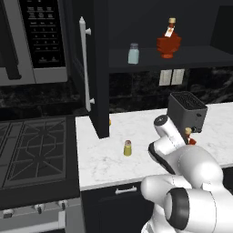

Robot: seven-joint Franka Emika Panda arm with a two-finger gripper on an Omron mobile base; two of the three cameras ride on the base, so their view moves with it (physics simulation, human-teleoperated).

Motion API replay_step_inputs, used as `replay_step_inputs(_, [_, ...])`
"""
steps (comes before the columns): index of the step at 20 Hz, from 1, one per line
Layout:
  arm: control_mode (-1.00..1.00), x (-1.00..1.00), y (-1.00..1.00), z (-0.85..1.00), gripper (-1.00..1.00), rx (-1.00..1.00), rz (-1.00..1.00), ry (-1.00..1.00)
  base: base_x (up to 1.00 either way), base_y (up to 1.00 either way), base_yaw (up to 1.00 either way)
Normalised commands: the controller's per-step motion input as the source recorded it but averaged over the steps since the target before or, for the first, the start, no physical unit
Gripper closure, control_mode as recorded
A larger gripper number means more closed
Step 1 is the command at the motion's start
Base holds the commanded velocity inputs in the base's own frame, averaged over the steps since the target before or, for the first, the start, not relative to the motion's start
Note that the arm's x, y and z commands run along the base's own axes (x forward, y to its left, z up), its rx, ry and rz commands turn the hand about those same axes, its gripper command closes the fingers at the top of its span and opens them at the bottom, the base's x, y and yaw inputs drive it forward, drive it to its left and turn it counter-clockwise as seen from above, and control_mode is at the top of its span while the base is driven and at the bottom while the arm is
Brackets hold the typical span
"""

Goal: Put the shaker and condiment bottle from the counter next to their counterparts in the cabinet.

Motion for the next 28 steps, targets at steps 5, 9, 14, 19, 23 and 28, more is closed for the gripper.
replay_step_inputs(5, [-1.0, 0.0, 0.0, -0.02, -1.0, 0.0, 0.0, 0.0, 0.0, 0.0, 0.0])
replay_step_inputs(9, [-1.0, 0.0, 0.0, -0.09, -1.0, 0.0, 0.0, 0.0, 0.0, 0.0, 0.0])
replay_step_inputs(14, [-1.0, 0.0, 0.0, -0.17, -1.0, 0.0, 0.0, 0.0, 0.0, 0.0, 0.0])
replay_step_inputs(19, [-1.0, 0.0, 0.0, -0.13, -1.0, 0.0, 0.0, 0.0, 0.0, 0.0, 0.0])
replay_step_inputs(23, [-1.0, 0.0, 0.0, -0.15, -1.0, 0.0, 0.0, 0.0, 0.0, 0.0, 0.0])
replay_step_inputs(28, [-1.0, 0.0, -0.03, -0.18, -1.0, 0.0, 0.0, 0.0, 0.0, 0.0, 0.0])
